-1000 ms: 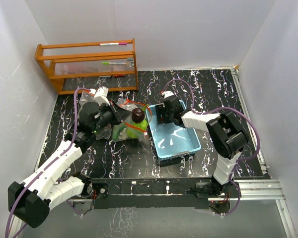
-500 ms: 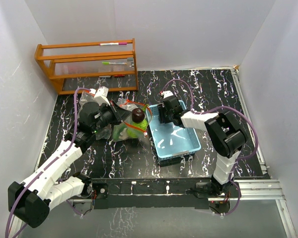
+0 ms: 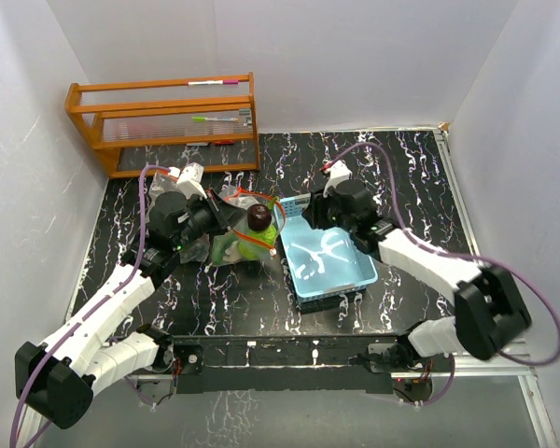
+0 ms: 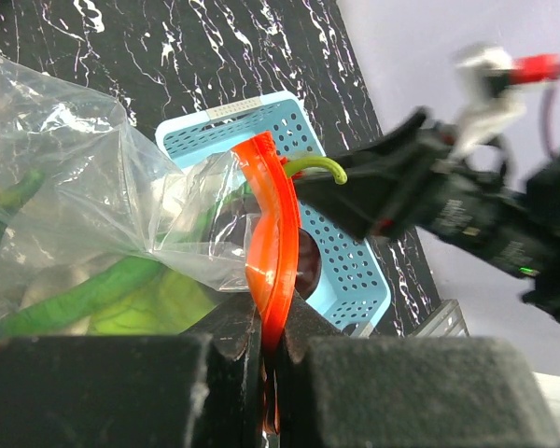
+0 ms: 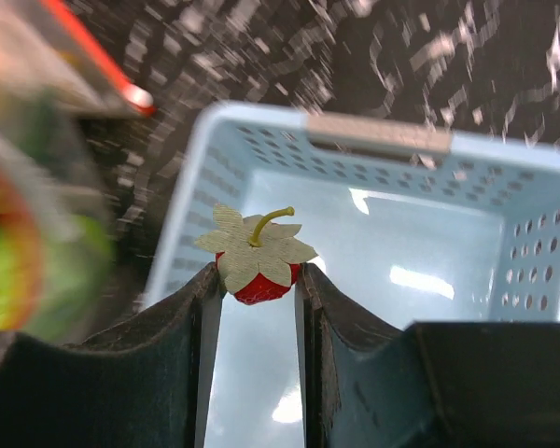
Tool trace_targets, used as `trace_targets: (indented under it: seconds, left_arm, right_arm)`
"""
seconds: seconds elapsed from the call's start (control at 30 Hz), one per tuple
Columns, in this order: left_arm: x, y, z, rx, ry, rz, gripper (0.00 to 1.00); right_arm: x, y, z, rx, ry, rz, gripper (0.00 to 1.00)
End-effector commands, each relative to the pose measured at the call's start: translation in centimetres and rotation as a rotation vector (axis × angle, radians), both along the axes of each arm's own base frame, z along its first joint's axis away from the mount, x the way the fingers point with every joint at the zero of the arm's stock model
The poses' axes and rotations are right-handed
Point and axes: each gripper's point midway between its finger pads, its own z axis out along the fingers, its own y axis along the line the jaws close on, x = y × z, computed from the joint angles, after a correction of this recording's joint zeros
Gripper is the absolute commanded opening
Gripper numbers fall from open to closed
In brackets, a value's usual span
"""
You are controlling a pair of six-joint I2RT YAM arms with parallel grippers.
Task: Place the food in the zip-top bag and seal the zipper
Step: Pick up the fake fruit from the bin, then place the fake fruit in the zipper food storage bag.
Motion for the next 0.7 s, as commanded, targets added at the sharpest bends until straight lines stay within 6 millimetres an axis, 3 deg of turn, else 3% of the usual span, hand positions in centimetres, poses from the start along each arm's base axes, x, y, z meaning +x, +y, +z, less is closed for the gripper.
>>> trace_targets:
  seconds: [0.0,0.13,0.23,0.4,0.57,0.67]
  left_arm:
    - [0.2,0.0,2.8,-0.030,-0.083,0.001,0.00]
    - [0.3,-0.2,2.8,-0.039,-0.079,0.000,0.00]
    - [0.3,-0.4,2.8,-0.051,-0.073,-0.006,0.00]
    - [0.0,-0.8,3.3,-0.087,-0.066,-0.026,0.00]
    - [-0.4,-1.2,4.6,-0.126,-0.074,-0.043,0.00]
    - [-0.6,-1.6,4.9,-0.150,-0.070,-0.065,0.00]
  right_arm:
    - [-3.2,2.0,8.0,0.157,-0.169,0.143,0.27]
    - [-7.3,4.4,13.1,0.280,-0.271,0.326,0.27]
    - [-8.8,6.1,15.0,0.331,-0.303,0.401,0.27]
    - [-9.3,8.7,15.2,0.369,-0.294,0.461,0.27]
    - [-10.0,11.5,14.0,0.365,-0.270,0.512,0.27]
    - [-9.4,11.8,13.0,0.332,-0.260,0.483,0.27]
